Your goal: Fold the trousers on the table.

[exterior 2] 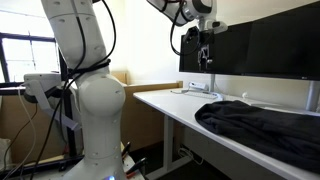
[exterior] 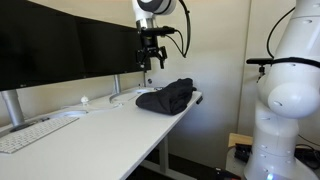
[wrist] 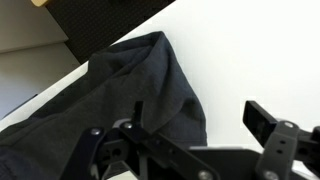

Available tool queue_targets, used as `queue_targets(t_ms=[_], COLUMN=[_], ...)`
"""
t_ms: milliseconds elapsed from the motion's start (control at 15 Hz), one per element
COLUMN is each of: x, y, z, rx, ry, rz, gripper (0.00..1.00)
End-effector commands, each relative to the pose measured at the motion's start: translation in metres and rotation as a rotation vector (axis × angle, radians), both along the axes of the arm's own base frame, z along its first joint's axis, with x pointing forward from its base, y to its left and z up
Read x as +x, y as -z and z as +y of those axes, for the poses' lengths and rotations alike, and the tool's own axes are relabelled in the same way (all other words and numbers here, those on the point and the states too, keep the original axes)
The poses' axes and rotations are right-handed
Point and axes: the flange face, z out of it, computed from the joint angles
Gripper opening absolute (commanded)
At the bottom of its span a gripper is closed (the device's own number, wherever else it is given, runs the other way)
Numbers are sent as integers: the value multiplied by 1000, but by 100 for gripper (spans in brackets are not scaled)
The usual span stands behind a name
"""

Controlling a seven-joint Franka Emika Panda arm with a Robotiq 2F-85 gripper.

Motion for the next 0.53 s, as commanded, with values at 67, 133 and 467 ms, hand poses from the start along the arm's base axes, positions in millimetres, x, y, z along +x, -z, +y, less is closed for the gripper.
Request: queue_targets(t_ms=[67, 133, 467], x=[-14, -17, -28], y=[1, -1, -16], z=[34, 40, 60], rx=[21, 27, 41], ry=[-111, -129, -220], rz=[-42, -54, -89], gripper=[100, 100, 100])
